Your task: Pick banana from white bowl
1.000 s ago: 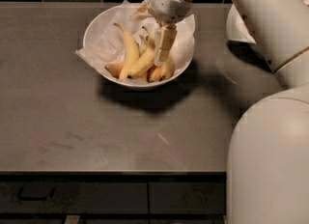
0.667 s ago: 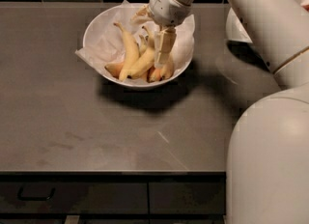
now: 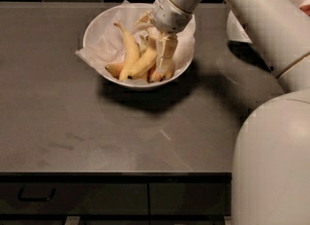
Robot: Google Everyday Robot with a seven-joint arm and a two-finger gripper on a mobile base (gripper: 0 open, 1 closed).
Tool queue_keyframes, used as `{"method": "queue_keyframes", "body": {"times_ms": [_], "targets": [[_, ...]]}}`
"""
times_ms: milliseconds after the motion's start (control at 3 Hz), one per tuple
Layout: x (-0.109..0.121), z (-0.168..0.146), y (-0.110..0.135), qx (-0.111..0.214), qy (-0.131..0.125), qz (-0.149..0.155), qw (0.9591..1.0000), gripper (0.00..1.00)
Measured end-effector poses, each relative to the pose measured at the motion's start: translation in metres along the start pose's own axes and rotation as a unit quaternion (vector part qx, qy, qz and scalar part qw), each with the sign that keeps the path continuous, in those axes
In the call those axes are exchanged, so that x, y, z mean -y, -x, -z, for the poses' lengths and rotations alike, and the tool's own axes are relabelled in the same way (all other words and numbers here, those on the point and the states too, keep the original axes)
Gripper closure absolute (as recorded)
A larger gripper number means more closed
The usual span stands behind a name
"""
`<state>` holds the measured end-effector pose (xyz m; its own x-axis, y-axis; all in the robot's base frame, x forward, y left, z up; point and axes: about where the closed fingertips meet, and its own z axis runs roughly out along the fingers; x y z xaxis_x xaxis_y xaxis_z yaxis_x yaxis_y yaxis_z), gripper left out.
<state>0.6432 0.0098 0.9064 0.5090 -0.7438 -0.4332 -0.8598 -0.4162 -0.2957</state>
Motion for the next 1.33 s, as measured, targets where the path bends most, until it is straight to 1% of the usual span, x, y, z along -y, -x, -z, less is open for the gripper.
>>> {"method": "queue_keyframes", "body": {"times_ms": [1000, 1333], "targets": [[-0.006, -0.013, -0.009, 0.006, 0.008, -0.007, 0.9999, 0.15], [-0.007, -0.016, -0.011, 0.01, 0.012, -0.009, 0.9998, 0.18]]}}
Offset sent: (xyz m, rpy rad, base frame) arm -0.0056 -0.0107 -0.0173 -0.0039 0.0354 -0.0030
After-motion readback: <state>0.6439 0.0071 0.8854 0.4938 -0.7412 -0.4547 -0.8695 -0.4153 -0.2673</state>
